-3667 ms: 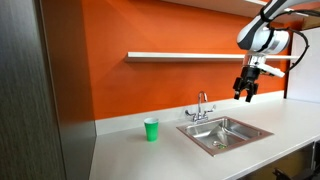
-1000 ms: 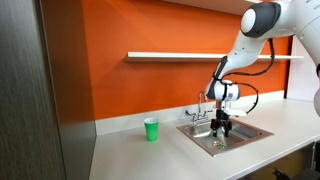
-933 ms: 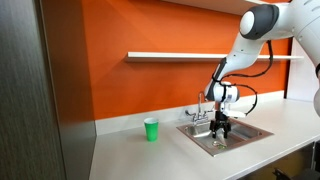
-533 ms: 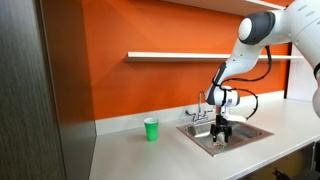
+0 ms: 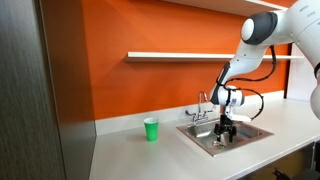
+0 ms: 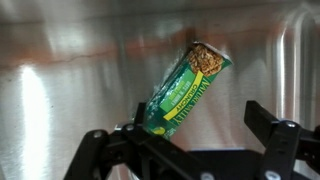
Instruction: Pick up the snack from the sink and place it on the counter
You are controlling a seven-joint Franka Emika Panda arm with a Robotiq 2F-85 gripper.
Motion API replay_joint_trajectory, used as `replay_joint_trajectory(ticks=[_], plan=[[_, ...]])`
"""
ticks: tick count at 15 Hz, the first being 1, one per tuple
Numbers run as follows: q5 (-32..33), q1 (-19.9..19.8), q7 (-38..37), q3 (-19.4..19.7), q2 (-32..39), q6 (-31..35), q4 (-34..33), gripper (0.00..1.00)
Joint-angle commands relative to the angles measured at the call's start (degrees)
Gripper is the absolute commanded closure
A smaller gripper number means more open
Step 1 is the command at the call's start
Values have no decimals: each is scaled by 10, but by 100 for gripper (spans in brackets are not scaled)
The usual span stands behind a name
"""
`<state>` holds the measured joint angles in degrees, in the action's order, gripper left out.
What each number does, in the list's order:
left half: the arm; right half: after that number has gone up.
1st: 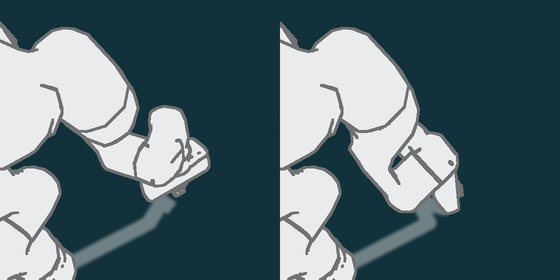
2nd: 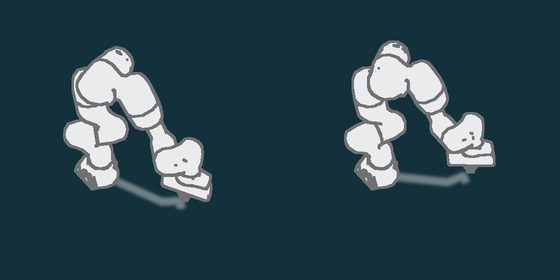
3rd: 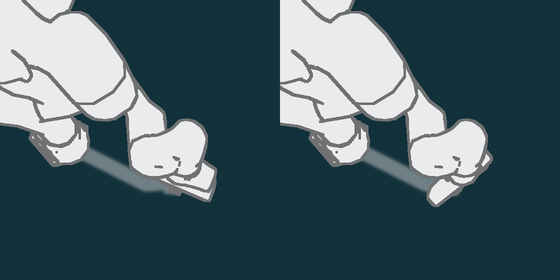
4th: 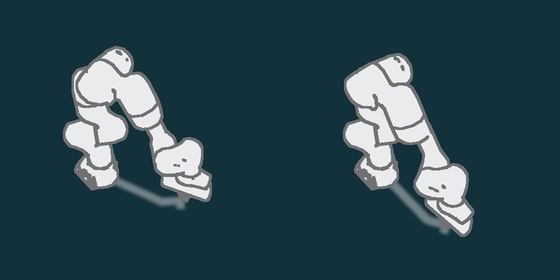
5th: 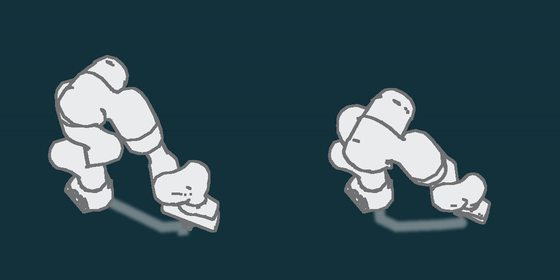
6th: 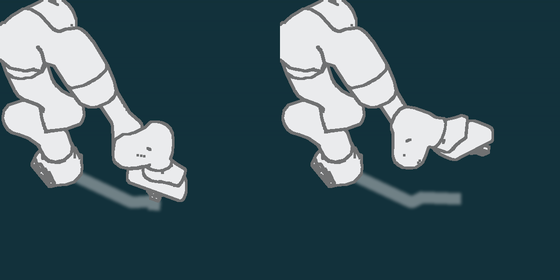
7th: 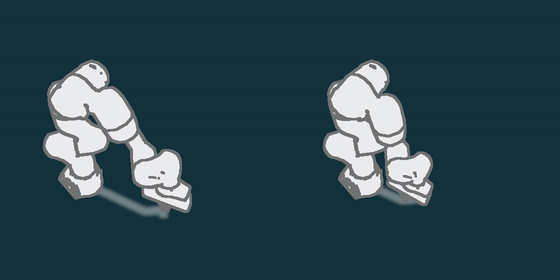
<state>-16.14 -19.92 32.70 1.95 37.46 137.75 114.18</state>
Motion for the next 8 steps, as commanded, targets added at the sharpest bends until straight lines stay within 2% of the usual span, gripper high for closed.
replay_joint_trajectory(ticks=[1, 8], plan=[[2, -15, -9, -15, -1, 0, -5, 0], [1, -15, -10, -17, -1, -3, -5, 0]])
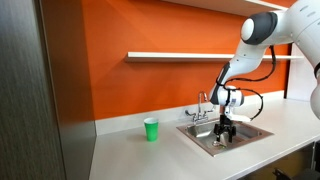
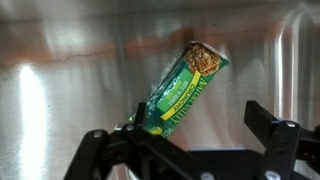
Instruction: Pick up the snack from the sink and place it on the counter
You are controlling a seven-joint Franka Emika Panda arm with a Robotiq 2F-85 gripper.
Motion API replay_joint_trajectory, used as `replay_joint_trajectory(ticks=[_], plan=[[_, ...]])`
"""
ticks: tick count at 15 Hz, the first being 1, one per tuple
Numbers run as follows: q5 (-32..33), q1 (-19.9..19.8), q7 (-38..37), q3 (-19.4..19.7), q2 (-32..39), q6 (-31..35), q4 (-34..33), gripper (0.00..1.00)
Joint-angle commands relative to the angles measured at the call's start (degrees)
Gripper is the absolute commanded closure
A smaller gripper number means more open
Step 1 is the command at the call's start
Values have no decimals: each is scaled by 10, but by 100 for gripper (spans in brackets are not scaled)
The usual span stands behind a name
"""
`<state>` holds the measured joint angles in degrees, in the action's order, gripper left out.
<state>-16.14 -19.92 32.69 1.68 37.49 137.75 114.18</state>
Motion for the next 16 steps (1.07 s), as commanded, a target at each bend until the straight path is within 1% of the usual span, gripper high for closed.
replay_joint_trajectory(ticks=[1, 6, 7, 16], plan=[[2, -15, -11, -14, -1, -4, -5, 0], [-3, -21, -2, -17, -3, 7, 7, 0], [10, -14, -7, -11, 3, 1, 0, 0], [10, -15, -7, -12, 3, 1, 1, 0]])
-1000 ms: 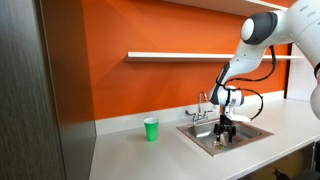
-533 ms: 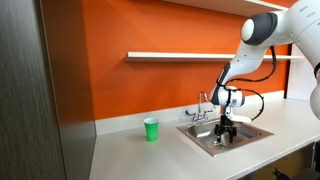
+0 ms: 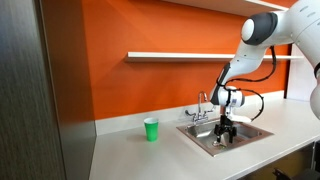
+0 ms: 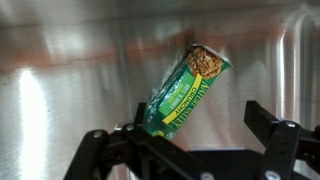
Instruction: Pick up the snack from the sink and place it on the counter
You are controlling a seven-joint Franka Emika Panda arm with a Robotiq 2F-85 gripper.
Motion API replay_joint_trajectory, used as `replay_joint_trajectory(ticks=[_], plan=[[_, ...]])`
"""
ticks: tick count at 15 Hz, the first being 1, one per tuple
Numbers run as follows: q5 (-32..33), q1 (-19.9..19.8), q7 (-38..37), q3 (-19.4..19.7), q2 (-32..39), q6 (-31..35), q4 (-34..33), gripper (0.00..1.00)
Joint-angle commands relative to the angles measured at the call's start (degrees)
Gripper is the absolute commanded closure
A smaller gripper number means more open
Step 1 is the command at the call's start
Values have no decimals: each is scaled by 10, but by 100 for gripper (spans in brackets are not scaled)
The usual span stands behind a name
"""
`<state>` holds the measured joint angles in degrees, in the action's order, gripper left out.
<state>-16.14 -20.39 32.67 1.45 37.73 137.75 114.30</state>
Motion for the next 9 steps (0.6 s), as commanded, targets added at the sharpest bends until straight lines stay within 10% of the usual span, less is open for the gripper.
replay_joint_trajectory(ticks=[1, 9], plan=[[10, -10, -7, -10, 0, 1, -1, 0], [8, -8, -21, -9, 14, 0, -10, 0]])
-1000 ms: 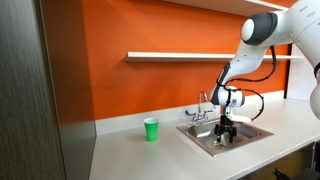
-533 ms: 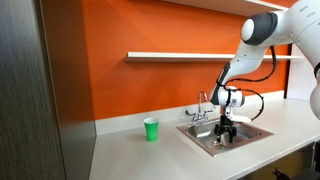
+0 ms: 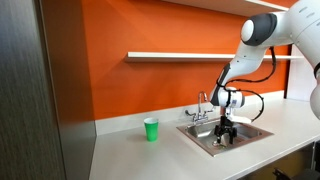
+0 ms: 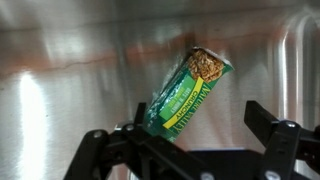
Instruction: Pick up the snack from the sink and place it on the counter
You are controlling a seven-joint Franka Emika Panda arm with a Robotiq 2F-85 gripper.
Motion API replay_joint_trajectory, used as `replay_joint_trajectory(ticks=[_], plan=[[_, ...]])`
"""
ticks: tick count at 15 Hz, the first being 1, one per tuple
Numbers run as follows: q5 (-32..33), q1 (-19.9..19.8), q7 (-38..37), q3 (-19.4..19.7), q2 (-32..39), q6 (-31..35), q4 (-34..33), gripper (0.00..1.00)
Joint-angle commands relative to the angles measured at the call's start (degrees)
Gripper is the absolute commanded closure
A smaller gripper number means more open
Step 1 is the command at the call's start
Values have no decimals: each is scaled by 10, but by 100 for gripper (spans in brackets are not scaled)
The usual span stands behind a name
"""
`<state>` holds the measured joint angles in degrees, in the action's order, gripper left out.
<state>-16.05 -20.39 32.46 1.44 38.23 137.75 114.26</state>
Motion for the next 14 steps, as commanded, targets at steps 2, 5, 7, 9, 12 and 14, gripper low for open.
replay_joint_trajectory(ticks=[2, 5, 7, 9, 12, 14], plan=[[7, -8, -25, -9, 12, 0, -11, 0], [3, -5, -50, -6, 14, 2, -11, 0], [-4, 2, -92, -2, 11, 16, -4, 0], [-6, 14, -150, 8, 9, 37, 2, 0], [3, 29, -225, 21, 17, 45, -6, 0], [6, 34, -254, 28, 19, 41, -9, 0]])
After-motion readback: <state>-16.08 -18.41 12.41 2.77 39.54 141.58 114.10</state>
